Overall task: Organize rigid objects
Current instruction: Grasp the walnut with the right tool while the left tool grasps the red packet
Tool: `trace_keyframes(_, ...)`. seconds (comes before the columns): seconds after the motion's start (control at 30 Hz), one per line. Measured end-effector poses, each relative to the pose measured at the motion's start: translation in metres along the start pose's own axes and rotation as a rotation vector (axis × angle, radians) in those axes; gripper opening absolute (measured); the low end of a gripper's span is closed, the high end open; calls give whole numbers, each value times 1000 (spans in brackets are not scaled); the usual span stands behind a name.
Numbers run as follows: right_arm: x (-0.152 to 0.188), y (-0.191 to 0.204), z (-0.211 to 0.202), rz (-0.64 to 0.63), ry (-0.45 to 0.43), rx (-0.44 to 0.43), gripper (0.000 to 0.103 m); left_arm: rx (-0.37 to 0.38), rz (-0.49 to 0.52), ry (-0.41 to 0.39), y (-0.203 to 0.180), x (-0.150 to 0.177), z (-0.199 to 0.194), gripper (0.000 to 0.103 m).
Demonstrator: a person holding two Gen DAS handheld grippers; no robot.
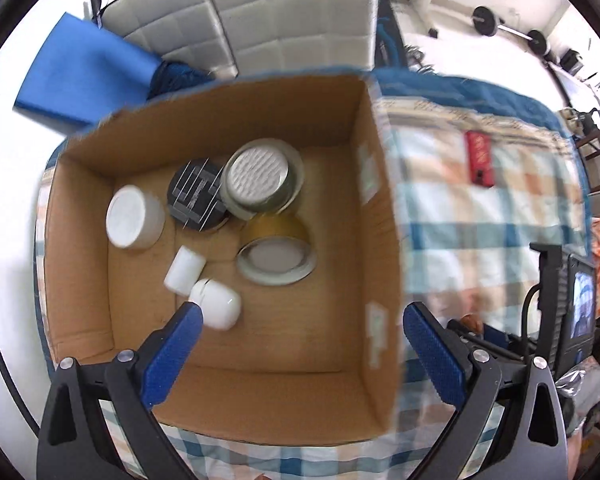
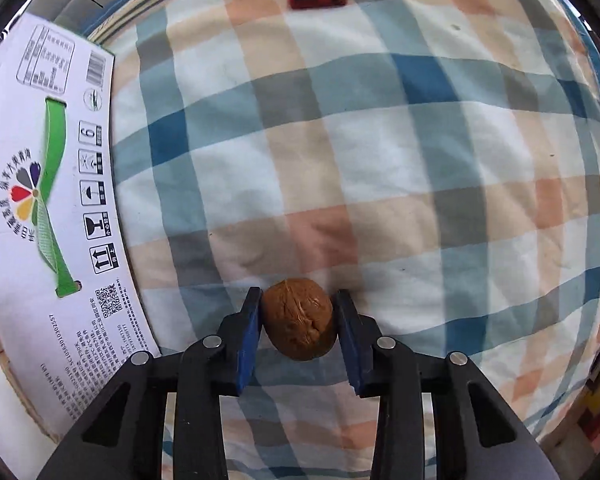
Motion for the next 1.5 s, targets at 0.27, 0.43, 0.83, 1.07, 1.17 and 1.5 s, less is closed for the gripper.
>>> trace_keyframes(0.27,-51,-65,-52,73,-79,-5,38,50,128,-64,-77,-70,-15,103)
trace_keyframes(0.43,-100,-117,-66,156,-109,6,38,140,207,-5,-129,-121,22,103)
trace_keyframes(0.83,-183,-139,-55,179,-83,16,38,128,242,239,-177,-172,153,59)
trace_keyframes(1.07,-187,-119,-46,144,-70,27,38,114,271,167,-178,-170,140,31)
trace_keyframes(1.17,-182,-111,-48,134,-71,25,38,122,254,161,-170,-165,136,31)
trace_keyframes(1.5,-144,-58,-95,52,-140,8,38,165,211,35,-132,-138,64,31)
Point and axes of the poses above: each gripper's, at about its wrist camera, not at the fingertips, and z roughly the way its jaws point, y to its left, x to its underside, the point moved 3 cm from there along z, roughly the way its jaws point, and after that the axes turned 7 degrees about z, right-handed, at the moved point
